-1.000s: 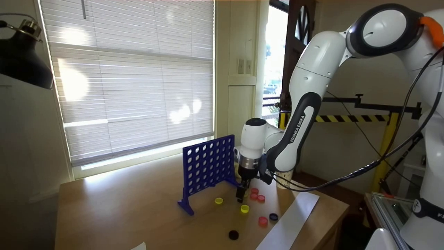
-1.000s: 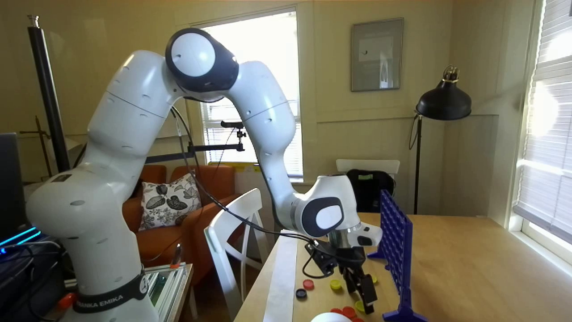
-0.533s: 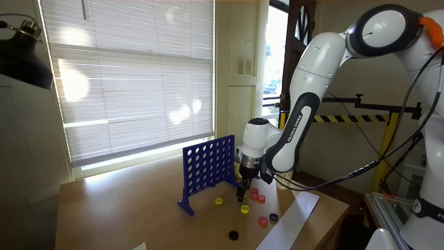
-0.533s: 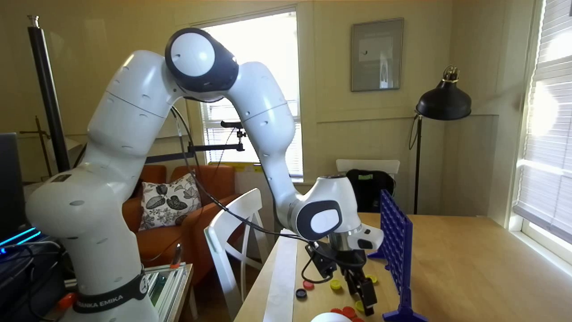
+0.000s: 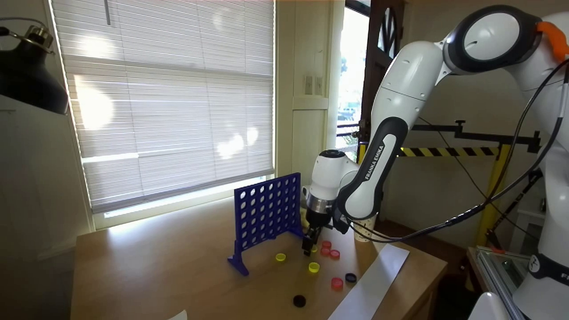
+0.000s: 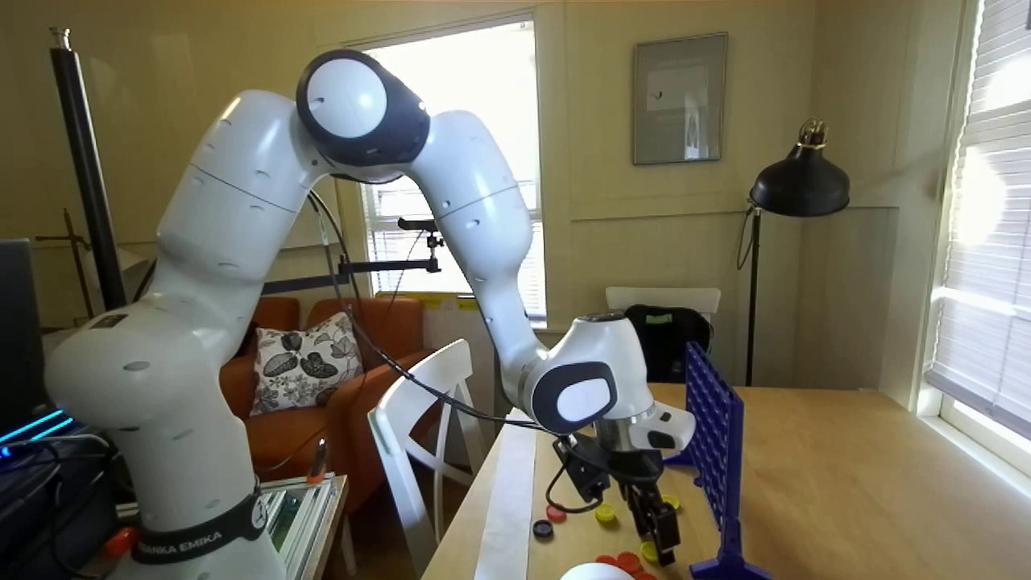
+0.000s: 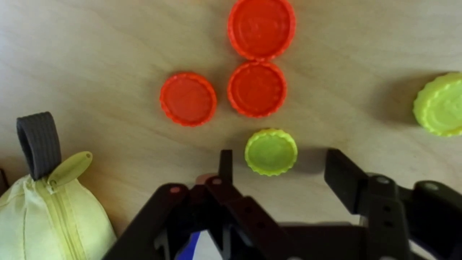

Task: Put one yellow chip in the blue gameboard.

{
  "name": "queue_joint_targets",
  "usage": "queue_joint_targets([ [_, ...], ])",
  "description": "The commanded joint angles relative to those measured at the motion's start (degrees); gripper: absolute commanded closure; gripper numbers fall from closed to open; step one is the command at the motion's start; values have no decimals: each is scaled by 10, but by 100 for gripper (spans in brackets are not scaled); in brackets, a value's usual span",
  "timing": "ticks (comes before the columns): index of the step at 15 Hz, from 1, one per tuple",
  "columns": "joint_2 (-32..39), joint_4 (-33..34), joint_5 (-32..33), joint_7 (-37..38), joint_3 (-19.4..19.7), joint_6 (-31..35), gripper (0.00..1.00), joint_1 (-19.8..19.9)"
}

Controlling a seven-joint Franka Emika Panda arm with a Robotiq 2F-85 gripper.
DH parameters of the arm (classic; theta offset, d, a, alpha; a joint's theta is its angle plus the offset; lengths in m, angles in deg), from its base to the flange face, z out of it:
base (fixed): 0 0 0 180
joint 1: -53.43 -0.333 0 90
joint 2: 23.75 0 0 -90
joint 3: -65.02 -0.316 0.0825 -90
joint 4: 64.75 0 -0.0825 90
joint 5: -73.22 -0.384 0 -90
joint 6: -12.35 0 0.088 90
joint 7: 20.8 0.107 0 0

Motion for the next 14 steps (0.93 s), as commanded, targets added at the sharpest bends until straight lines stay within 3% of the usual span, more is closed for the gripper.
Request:
queue_joint_targets([
  [1, 0, -7, -27, -31, -10, 10, 27, 14],
  [2, -1, -6, -27, -33, -9, 10, 31, 14],
  [3, -1, -6, -28, -34, -10, 9, 49, 16],
  [5, -2, -6, -30, -36, -12, 9, 57, 18],
  [9, -5, -7, -34, -38, -15, 9, 66, 19],
  [12, -5, -8, -35, -42, -14, 11, 63, 21],
  [14, -8, -9, -36, -43, -15, 10, 74, 22],
])
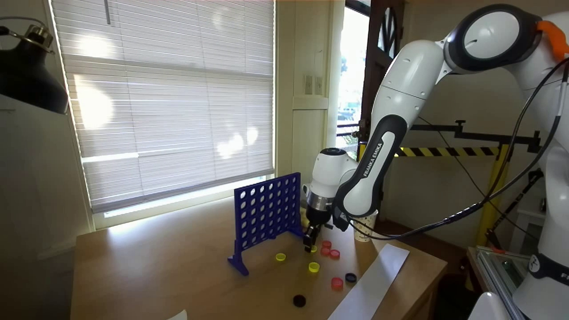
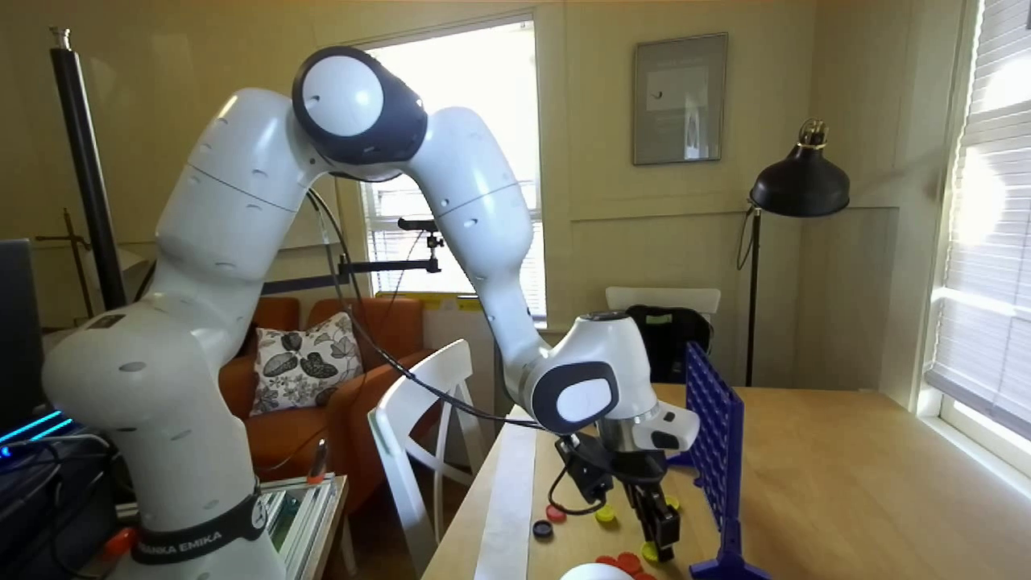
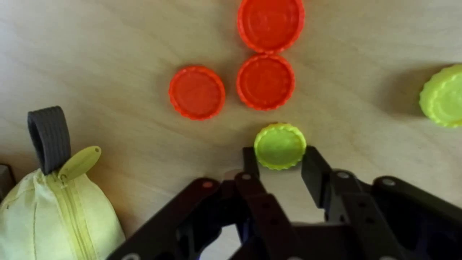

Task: Put one yellow chip in the blue gameboard.

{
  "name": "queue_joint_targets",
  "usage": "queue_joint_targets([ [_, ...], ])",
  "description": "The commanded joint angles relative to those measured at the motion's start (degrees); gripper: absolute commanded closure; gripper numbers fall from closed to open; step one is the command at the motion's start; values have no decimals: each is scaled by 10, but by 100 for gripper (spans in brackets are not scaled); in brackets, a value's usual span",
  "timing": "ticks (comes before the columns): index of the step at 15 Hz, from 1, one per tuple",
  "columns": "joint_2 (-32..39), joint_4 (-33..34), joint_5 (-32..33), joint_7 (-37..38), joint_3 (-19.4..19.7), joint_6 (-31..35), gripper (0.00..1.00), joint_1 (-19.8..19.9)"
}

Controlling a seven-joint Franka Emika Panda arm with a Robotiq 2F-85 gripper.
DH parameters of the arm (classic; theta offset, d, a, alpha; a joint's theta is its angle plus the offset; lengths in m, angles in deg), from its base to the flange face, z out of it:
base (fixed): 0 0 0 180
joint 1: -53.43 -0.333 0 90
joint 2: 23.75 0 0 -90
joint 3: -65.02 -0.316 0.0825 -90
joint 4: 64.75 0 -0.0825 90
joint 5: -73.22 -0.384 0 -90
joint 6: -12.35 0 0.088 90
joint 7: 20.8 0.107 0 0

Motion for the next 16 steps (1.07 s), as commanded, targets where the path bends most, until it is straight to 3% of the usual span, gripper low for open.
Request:
queue_joint_targets([
  [1, -6, -11, -21, -23, -8, 11, 89, 8],
  [16, -88, -89, -12, -18, -16, 26, 90, -29],
])
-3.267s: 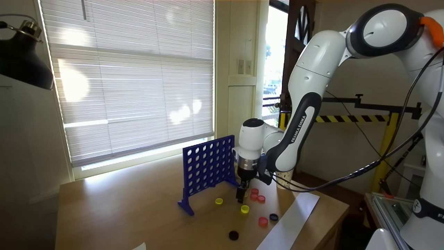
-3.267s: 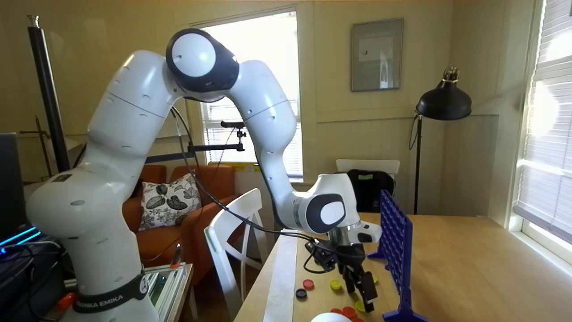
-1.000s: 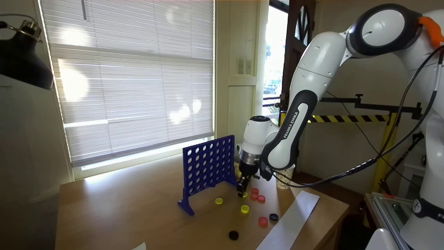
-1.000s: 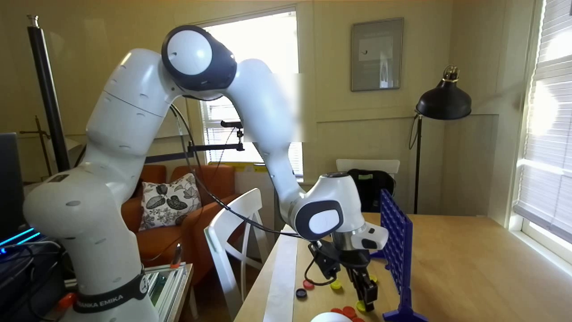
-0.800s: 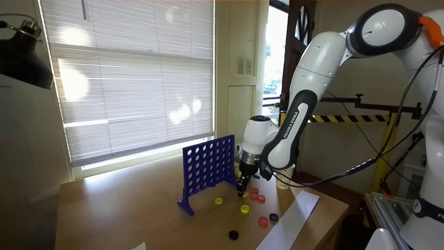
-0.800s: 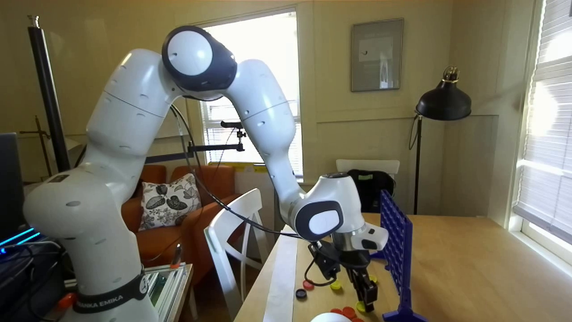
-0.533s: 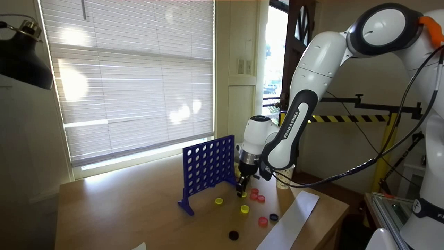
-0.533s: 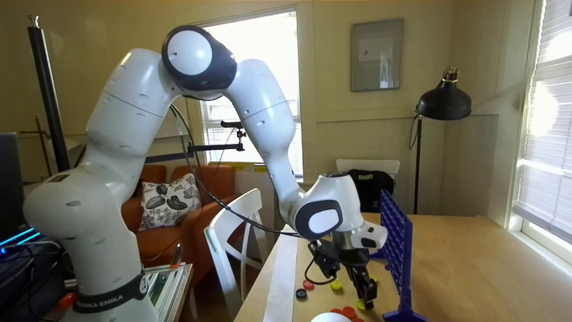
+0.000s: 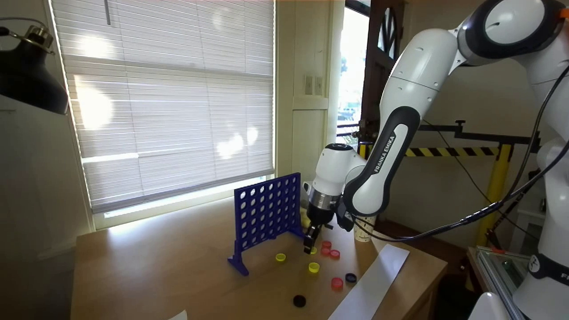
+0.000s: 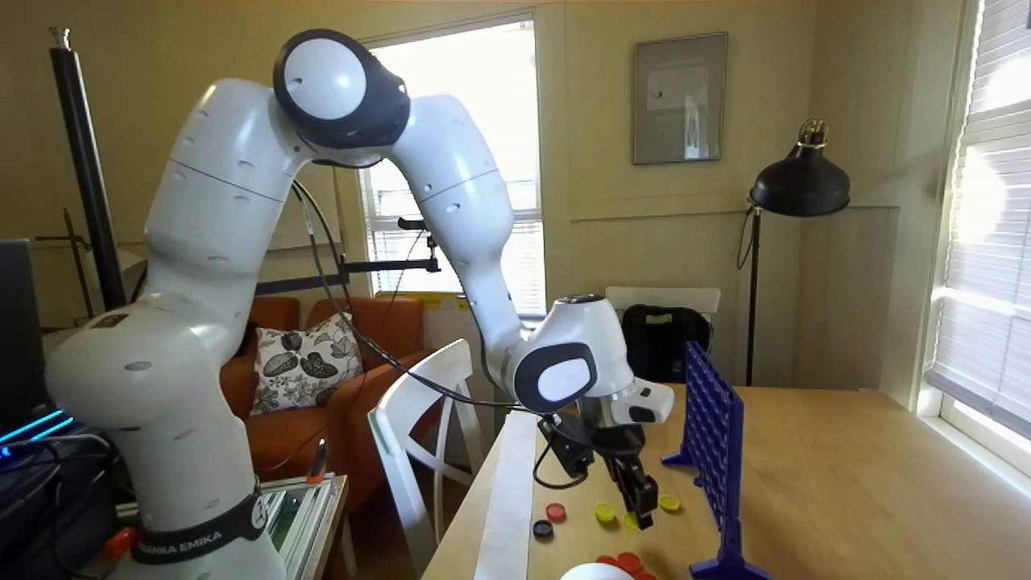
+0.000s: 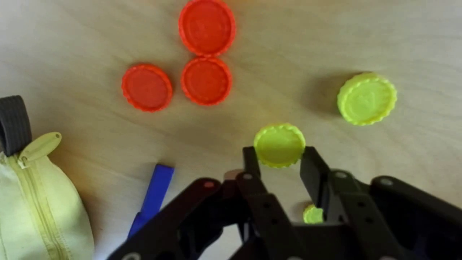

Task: Put one yellow chip in the blue gameboard.

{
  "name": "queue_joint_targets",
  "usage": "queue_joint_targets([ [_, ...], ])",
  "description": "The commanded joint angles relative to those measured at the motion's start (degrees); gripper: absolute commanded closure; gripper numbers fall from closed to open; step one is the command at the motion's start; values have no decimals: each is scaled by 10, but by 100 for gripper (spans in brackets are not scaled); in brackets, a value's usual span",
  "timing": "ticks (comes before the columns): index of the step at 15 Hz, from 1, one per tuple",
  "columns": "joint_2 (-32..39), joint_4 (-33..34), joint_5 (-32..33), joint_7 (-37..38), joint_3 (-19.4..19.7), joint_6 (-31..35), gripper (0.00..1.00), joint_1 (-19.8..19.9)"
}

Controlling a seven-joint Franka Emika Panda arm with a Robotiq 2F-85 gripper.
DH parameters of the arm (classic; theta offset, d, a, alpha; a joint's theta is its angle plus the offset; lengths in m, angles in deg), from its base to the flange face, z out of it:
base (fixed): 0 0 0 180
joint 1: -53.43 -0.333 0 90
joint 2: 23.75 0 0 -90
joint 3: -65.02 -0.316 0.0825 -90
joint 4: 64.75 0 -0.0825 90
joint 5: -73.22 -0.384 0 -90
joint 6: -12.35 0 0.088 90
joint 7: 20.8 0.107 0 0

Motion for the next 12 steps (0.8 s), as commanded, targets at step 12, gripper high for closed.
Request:
queue_joint_targets([
  [12, -73, -95, -20, -36, -40, 49, 90, -7],
])
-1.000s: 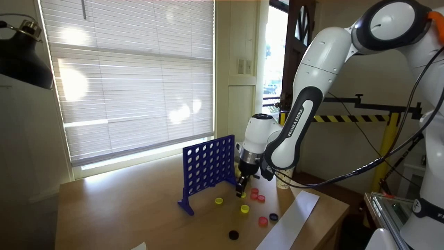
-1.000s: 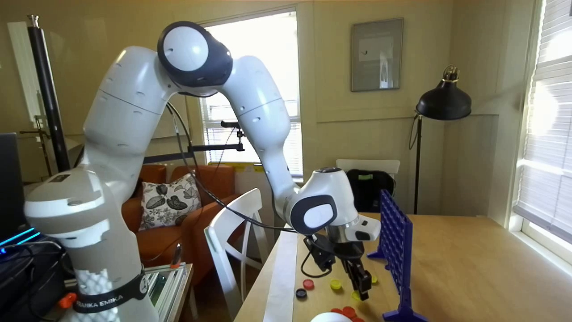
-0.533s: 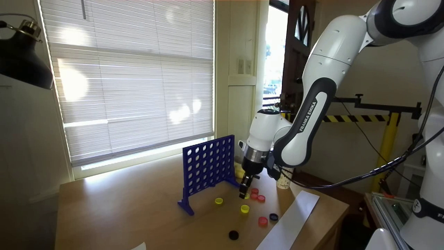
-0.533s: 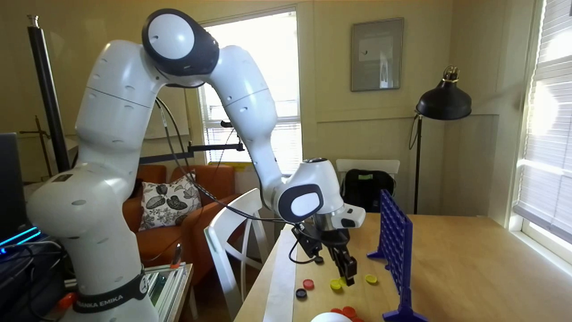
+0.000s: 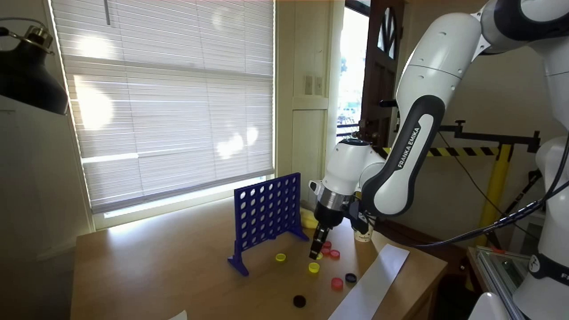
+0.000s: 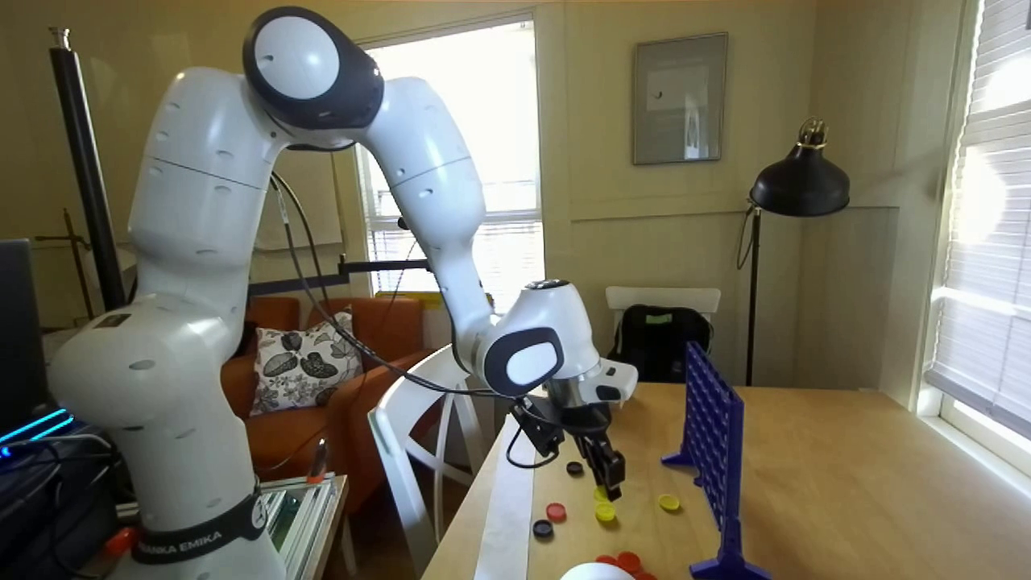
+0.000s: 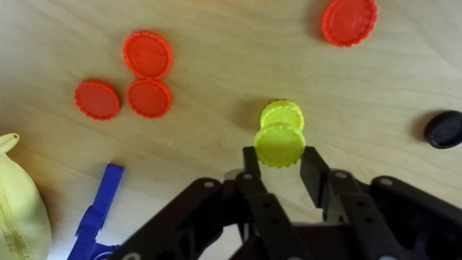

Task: Put one yellow chip in the blue gameboard.

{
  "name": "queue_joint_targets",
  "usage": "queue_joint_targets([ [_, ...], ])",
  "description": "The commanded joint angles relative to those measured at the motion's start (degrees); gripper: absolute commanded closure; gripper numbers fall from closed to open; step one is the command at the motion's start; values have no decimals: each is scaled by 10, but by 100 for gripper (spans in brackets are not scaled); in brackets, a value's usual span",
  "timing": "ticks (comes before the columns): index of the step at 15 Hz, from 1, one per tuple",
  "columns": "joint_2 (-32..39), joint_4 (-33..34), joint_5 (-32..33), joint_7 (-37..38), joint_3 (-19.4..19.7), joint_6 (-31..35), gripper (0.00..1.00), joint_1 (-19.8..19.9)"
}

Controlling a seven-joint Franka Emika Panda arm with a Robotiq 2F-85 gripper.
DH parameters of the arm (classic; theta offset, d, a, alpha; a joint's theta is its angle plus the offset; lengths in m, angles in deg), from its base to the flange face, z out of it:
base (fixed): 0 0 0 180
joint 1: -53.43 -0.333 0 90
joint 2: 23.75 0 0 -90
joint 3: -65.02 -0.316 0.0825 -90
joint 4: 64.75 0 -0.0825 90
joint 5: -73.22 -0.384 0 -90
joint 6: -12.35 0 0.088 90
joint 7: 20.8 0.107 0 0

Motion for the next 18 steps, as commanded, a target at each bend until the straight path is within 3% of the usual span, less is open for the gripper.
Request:
queue_joint_targets([
  [1, -11, -21, -21, -27, -16, 21, 90, 7],
  [18, 22, -8, -34, -41, -26, 46, 90, 23],
])
